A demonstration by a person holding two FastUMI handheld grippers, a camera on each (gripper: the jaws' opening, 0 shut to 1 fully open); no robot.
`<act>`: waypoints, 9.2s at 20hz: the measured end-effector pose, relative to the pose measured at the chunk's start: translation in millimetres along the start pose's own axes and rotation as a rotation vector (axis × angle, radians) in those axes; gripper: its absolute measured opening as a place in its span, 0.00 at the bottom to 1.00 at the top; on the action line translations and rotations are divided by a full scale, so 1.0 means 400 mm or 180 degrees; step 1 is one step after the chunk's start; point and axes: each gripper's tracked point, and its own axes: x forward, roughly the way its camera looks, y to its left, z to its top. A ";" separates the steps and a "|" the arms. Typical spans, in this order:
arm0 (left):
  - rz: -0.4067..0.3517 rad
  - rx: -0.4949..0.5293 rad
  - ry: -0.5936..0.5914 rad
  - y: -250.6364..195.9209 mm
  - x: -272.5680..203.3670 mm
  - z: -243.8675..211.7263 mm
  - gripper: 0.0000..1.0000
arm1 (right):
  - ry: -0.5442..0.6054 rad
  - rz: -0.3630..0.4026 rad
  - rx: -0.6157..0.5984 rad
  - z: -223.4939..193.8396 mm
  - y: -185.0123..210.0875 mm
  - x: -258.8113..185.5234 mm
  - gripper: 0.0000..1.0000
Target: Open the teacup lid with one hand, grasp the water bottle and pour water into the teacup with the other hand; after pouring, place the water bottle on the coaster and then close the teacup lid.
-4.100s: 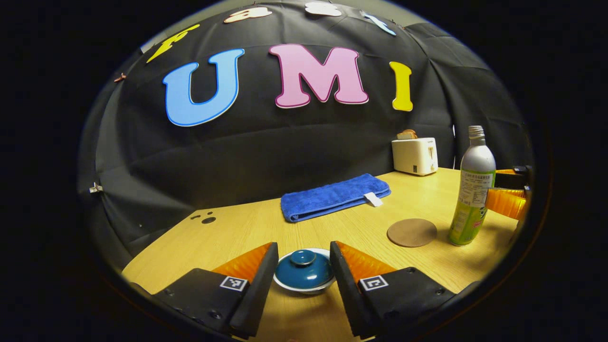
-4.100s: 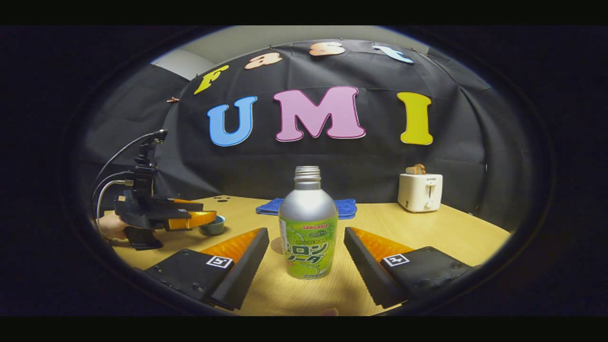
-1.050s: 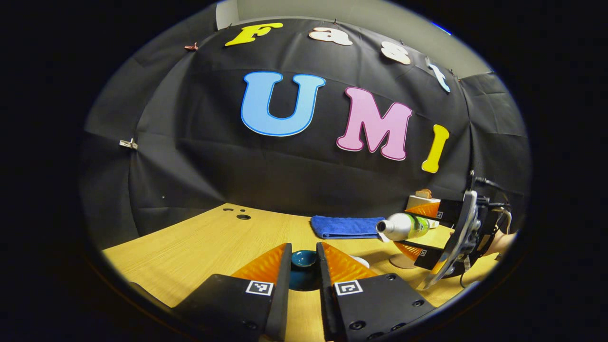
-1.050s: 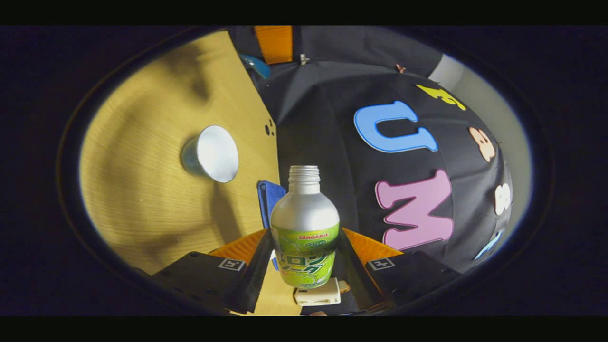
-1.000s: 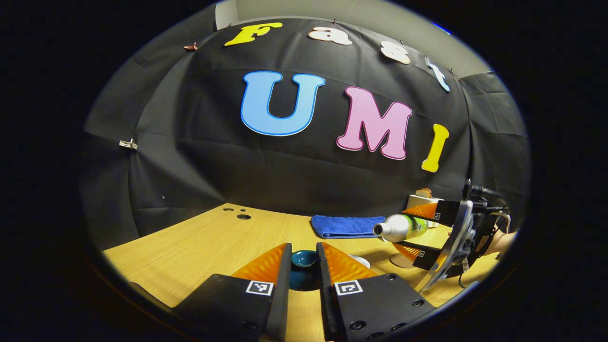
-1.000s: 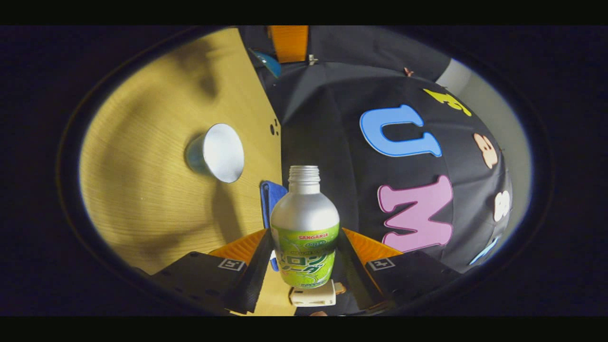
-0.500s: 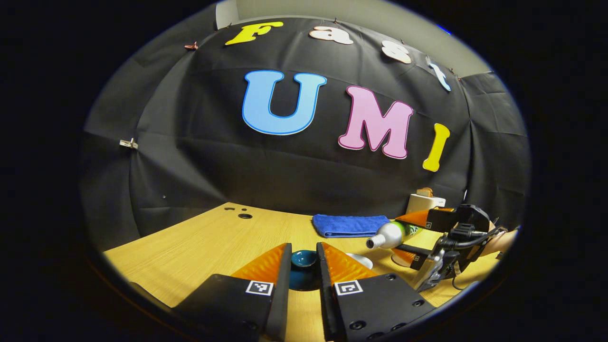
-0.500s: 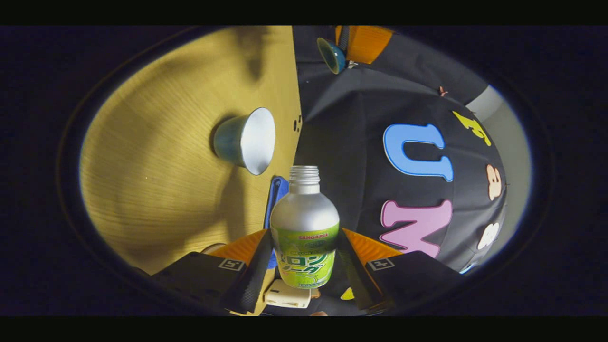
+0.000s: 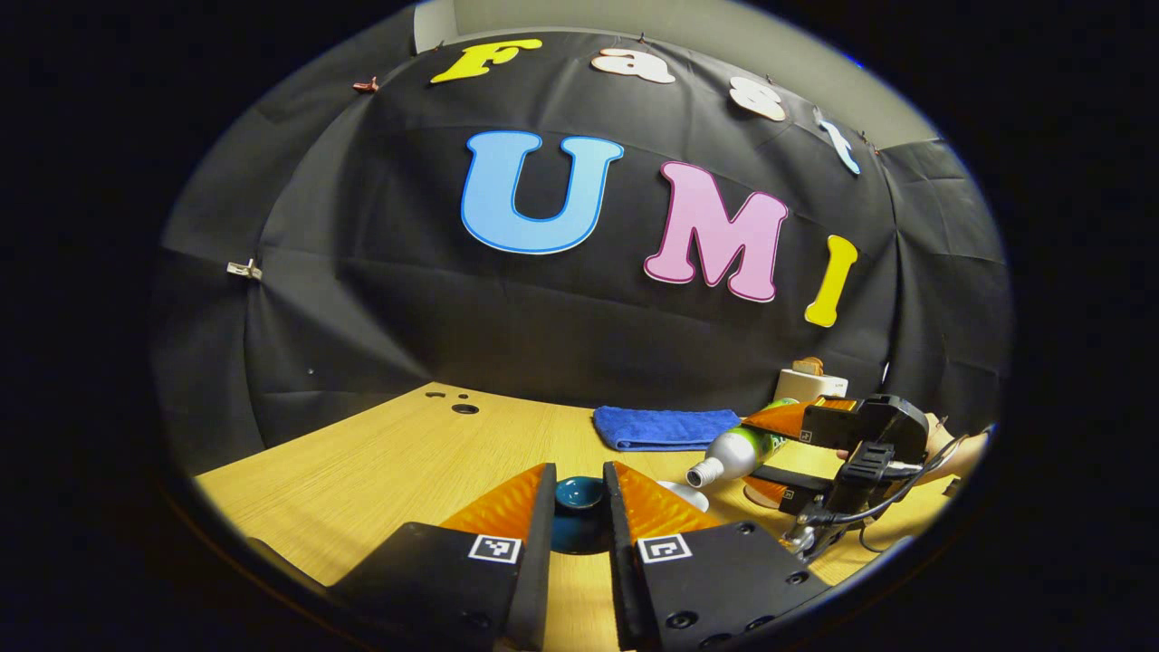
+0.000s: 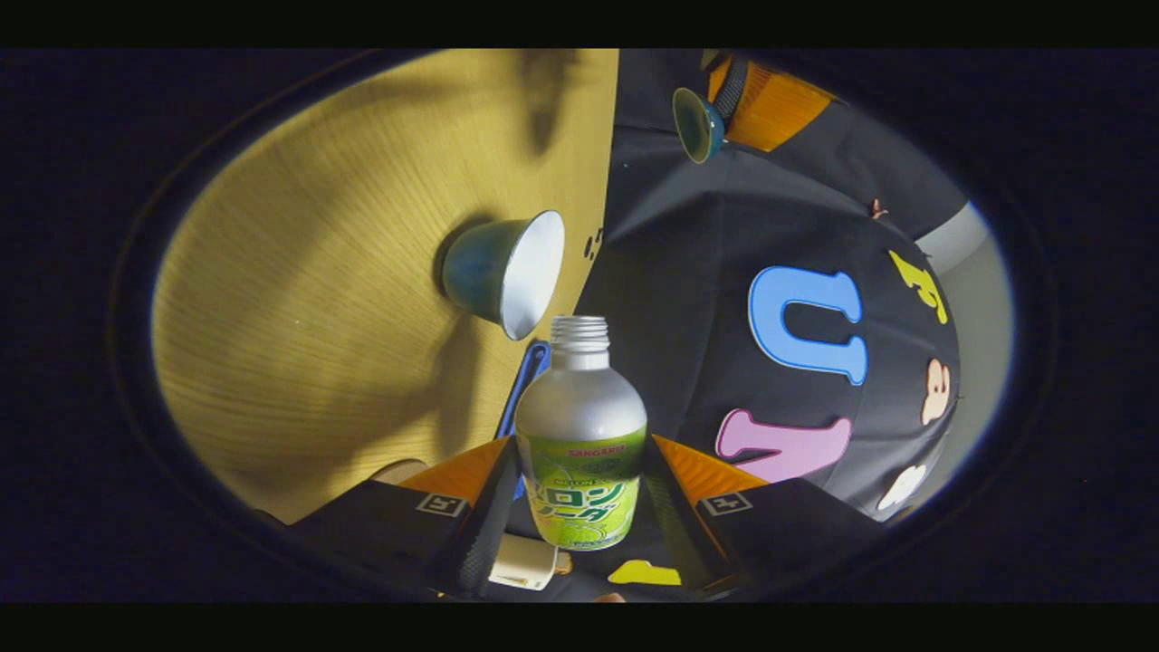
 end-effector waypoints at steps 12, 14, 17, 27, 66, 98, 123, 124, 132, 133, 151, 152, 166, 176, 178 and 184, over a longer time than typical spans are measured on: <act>-0.0024 0.0016 -0.0016 -0.007 -0.006 0.008 0.33 | -0.0028 -0.0031 -0.0460 -0.001 -0.019 0.001 0.78; -0.0026 0.0015 -0.0015 -0.008 -0.005 0.008 0.33 | -0.0021 -0.0035 -0.0528 -0.008 -0.024 0.003 0.78; -0.0022 0.0016 -0.0014 -0.005 -0.007 0.006 0.33 | -0.0032 -0.0071 -0.0613 -0.006 -0.042 -0.001 0.78; -0.0041 0.0001 -0.0005 -0.005 -0.004 0.004 0.34 | -0.0112 -0.0166 -0.1065 0.018 -0.079 0.004 0.77; 0.0226 0.0081 -0.0025 0.055 0.004 -0.007 0.34 | -0.0145 0.0217 0.1031 0.008 -0.050 -0.023 0.78; 0.0009 0.0280 0.0031 -0.112 0.042 -0.036 0.33 | -0.0629 0.0332 0.5989 -0.026 -0.005 0.008 0.81; -0.0348 0.0426 0.0331 -0.226 0.273 -0.116 0.34 | -0.0251 0.0420 0.6124 -0.051 0.065 -0.208 0.98; -0.0362 0.0423 0.0398 -0.232 0.276 -0.131 0.33 | -0.0269 0.0423 0.6168 -0.051 0.062 -0.223 0.98; -0.0309 0.0486 0.0571 -0.243 0.277 -0.172 0.34 | -0.0271 0.0208 0.6139 -0.118 0.046 -0.269 0.98; -0.0296 0.0515 0.0579 -0.243 0.275 -0.174 0.33 | -0.0258 0.0208 0.6149 -0.120 0.051 -0.269 0.98; -0.0099 0.0432 0.0023 -0.236 0.125 -0.091 0.98 | -0.0368 -0.0113 0.5981 -0.078 0.017 -0.328 0.98; -0.0082 0.0461 0.0002 -0.231 0.104 -0.090 0.98 | -0.0388 -0.0165 0.5921 -0.068 0.014 -0.336 0.98; -0.0149 0.0373 -0.0017 -0.223 0.027 -0.119 0.98 | -0.0455 -0.0159 0.5863 0.020 0.030 -0.358 0.96; -0.0154 0.0533 -0.0055 -0.242 0.034 -0.116 0.97 | -0.0489 -0.0214 0.5895 0.015 0.026 -0.360 0.96; -0.0156 0.0530 -0.0056 -0.242 0.034 -0.118 0.97 | -0.0490 -0.0214 0.5895 0.014 0.026 -0.359 0.96; -0.0175 0.0530 -0.0053 -0.247 0.036 -0.117 0.97 | -0.0497 -0.0211 0.5895 0.015 0.025 -0.360 0.96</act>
